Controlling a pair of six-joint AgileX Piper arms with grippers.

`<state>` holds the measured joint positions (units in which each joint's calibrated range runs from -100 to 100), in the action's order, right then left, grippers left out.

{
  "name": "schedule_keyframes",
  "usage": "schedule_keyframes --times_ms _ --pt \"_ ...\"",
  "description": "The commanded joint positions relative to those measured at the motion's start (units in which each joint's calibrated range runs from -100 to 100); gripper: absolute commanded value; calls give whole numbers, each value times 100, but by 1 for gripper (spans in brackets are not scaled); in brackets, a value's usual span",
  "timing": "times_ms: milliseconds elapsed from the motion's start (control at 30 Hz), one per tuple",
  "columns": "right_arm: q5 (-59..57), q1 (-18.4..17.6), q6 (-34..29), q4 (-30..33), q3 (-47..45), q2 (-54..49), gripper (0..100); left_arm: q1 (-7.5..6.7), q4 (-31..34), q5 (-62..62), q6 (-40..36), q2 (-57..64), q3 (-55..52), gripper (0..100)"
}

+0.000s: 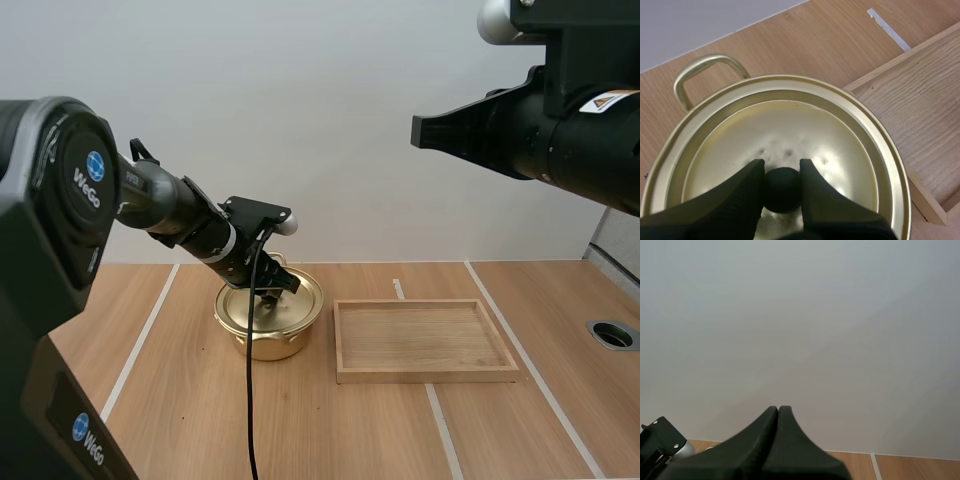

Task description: Open the pot, put the pineapple inside, and close it

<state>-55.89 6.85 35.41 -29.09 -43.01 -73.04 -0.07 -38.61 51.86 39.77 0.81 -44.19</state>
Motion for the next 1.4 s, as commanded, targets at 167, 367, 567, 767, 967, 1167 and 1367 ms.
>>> schedule_keyframes --times_ms 167,367,567,767,967,1167,1367 --pt "31 18 -11 31 12 -52 0 -33 411 956 57 -260 -317 62" --pt "31 18 -11 31 12 -52 0 -33 286 693 -22 -260 -305 100" --pt "31 18 -11 31 12 -52 0 -33 199 776 -46 -247 -305 100" --pt "58 18 -11 31 12 -52 0 -33 -1 913 -58 291 -90 100" --pt "606 18 -11 31 12 -52 0 -33 -15 1038 -323 1436 485 100" --pt "1041 18 -11 -53 12 -52 0 -33 -29 -401 -499 2770 572 100" --pt "1207 18 -11 -510 12 -52 0 -33 -50 -1739 -686 3985 572 100"
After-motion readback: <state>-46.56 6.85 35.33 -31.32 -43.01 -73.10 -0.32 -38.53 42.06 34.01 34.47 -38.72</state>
